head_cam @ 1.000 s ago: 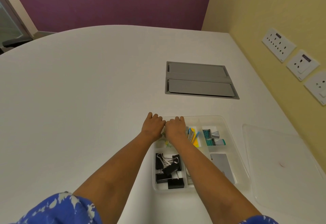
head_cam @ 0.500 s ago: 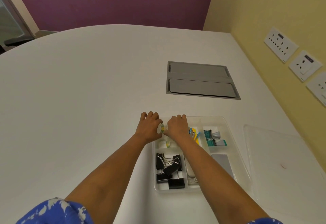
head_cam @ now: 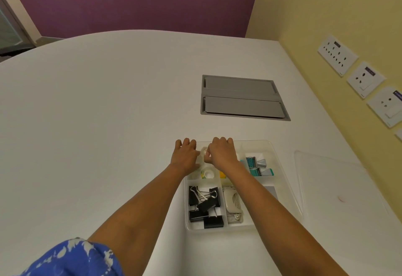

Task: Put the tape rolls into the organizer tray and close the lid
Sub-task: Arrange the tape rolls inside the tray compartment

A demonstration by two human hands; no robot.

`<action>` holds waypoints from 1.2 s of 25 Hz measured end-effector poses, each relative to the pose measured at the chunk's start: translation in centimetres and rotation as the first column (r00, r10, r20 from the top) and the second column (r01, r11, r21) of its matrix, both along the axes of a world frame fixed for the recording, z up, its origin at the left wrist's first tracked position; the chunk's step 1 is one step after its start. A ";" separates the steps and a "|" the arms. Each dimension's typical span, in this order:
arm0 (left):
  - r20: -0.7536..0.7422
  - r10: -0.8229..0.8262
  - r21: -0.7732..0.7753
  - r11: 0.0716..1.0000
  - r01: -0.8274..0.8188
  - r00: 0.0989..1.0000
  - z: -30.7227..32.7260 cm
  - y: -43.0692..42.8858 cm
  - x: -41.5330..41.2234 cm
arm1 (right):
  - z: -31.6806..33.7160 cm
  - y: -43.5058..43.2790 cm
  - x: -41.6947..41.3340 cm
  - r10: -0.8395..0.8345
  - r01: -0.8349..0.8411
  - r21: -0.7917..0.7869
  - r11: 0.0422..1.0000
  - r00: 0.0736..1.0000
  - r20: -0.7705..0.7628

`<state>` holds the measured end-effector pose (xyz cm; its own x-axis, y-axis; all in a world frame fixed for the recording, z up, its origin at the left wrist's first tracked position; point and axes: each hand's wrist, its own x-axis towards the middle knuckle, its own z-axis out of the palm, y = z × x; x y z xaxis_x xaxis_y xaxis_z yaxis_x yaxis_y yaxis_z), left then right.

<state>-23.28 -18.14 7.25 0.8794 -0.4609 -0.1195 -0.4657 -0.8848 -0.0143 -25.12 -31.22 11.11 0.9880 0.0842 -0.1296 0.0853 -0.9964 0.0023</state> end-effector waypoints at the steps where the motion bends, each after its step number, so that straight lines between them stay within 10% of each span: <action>1: 0.009 0.007 0.005 1.000 -0.007 1.000 0.0 0.0 0.0 | -0.3 0.1 -0.2 0.030 -0.030 -0.021 0.999 1.000 0.005; 8: 0.029 0.027 0.039 0.999 -0.028 0.999 -0.1 -0.1 -0.2 | -1.7 0.7 -1.0 0.137 -0.137 -0.195 0.971 0.990 -0.012; 30: -0.015 0.028 0.171 0.985 -0.025 1.000 0.6 -0.9 0.2 | -1.9 0.4 0.0 0.051 -0.051 -0.070 0.996 0.999 -0.009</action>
